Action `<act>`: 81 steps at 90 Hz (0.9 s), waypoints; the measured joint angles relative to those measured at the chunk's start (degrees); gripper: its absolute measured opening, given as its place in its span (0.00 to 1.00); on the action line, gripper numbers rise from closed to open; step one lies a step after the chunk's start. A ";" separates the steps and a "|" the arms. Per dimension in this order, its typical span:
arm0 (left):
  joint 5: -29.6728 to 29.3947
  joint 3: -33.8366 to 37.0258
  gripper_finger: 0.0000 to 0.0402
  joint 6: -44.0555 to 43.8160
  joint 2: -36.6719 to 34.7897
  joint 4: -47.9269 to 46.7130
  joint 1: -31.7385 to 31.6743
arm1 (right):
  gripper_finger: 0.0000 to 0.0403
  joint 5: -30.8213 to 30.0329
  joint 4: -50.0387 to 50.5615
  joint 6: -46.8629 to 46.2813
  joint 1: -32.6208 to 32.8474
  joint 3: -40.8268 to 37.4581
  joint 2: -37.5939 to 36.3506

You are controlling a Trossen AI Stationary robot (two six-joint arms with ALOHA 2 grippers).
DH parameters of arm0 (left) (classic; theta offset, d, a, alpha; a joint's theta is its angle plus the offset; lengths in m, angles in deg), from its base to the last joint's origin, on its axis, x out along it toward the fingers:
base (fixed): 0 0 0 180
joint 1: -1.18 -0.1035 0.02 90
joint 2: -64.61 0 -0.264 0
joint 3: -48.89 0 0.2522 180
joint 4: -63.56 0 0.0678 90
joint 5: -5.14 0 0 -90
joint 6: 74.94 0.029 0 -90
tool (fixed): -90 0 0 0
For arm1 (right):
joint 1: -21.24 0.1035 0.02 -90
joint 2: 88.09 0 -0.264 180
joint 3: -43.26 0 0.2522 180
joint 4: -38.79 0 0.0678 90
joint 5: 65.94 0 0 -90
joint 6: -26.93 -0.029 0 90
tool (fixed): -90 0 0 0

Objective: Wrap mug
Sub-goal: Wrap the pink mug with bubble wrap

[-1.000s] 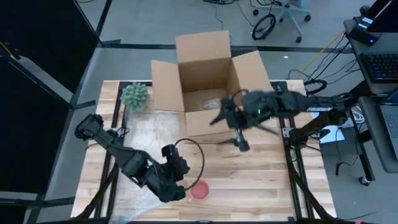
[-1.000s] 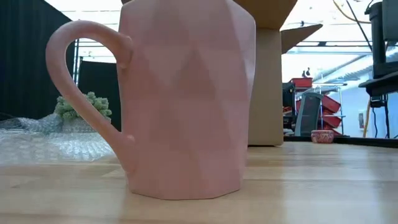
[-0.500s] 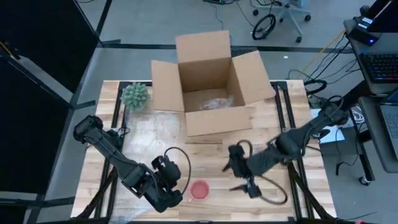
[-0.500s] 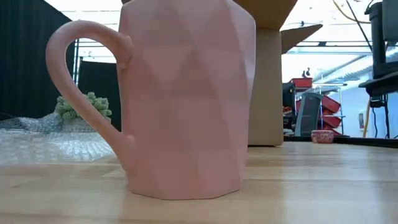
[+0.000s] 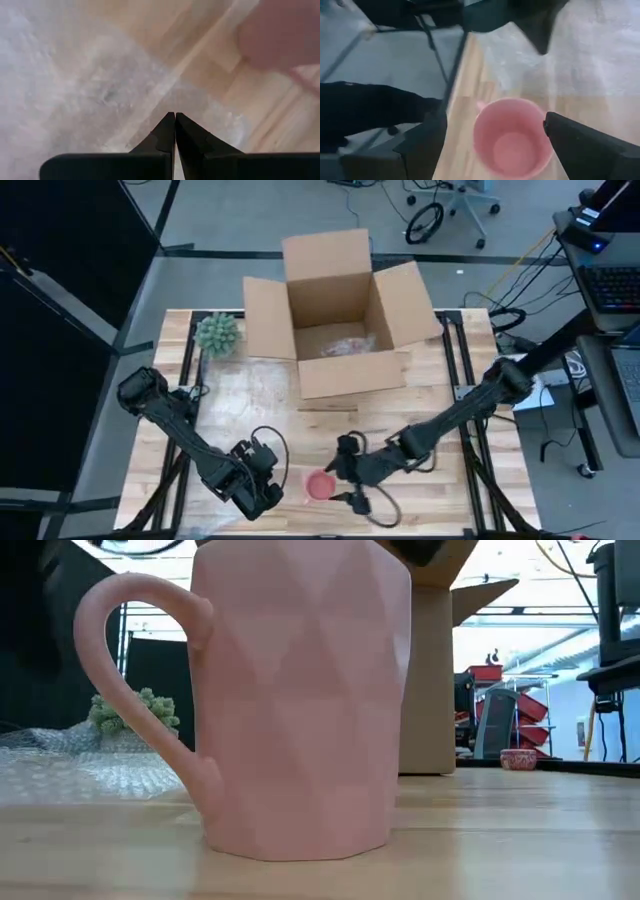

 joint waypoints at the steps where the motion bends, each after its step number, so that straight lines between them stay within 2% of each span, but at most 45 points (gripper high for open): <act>1: 0.01 0.39 0.00 0.00 0.00 0.68 0.11 | 0.79 0.00 0.92 0.15 -0.23 0.89 0.69; 21: 0.03 5.93 0.00 -0.03 0.00 10.44 2.14 | 0.74 0.18 22.82 1.30 -4.16 17.21 12.98; 35: -0.45 9.12 0.00 0.04 0.00 16.04 2.56 | 0.65 0.86 31.33 2.55 -5.49 22.53 19.20; 46: -0.23 11.27 0.00 0.99 1.12 24.10 2.37 | 0.50 4.07 32.09 3.74 -5.65 23.39 21.08; 68: 1.10 12.26 0.00 7.04 6.65 41.91 0.04 | 0.07 3.61 42.08 4.60 -4.96 23.26 20.52; 73: 1.08 12.24 0.00 8.24 8.28 46.05 -1.08 | 0.03 3.64 43.16 4.89 -4.76 23.29 20.00; 81: 1.06 12.08 0.00 10.78 11.03 52.93 -3.05 | 0.04 3.09 45.35 5.16 -4.73 23.30 19.57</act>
